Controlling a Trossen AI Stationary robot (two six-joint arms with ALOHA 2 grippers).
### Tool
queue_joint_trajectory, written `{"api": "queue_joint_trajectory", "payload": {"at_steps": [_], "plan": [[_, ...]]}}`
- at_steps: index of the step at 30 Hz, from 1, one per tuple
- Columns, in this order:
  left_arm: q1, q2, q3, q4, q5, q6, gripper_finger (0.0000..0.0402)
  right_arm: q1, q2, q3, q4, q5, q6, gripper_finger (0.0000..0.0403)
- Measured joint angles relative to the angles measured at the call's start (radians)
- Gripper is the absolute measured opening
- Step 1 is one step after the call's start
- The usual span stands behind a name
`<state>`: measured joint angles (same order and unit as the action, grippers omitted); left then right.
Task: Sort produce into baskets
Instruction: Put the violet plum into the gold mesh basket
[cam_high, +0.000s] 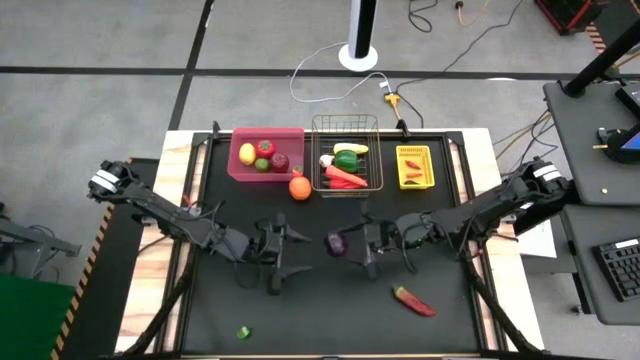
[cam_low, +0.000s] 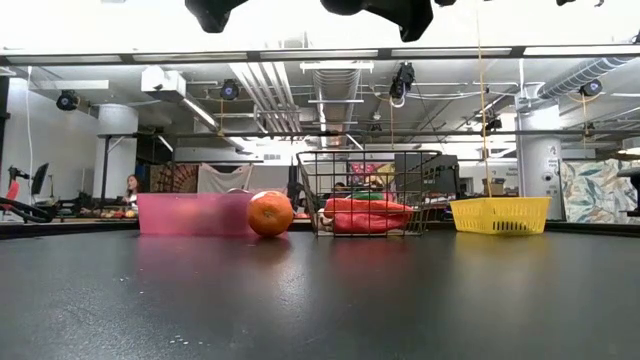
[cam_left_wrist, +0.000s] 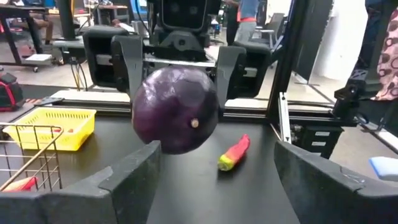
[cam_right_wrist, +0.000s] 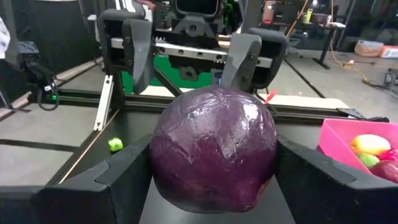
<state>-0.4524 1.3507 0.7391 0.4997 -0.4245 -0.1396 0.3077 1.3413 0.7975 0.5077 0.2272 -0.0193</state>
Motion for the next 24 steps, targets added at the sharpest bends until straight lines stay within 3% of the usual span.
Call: {"api": "queue_joint_trajectory", "payload": {"at_steps": [13,16,21,24], "plan": [[0.052,0.098,-0.002,0.207,-0.001,-0.031,0.0292,0.027,0.004,0.0,-0.012,-0.063,-0.126,0.029],[0.075,0.098,-0.002,0.204,-0.004,-0.126,0.0292,0.043,0.004,0.001,-0.041,0.04,-0.164,0.029],[0.119,0.096,-0.002,0.197,-0.011,-0.295,0.0292,0.085,0.004,0.034,-0.168,0.368,-0.251,0.029],[0.145,0.101,-0.002,0.196,-0.011,-0.339,0.0292,0.108,0.004,0.04,-0.212,0.491,-0.301,0.029]]}}
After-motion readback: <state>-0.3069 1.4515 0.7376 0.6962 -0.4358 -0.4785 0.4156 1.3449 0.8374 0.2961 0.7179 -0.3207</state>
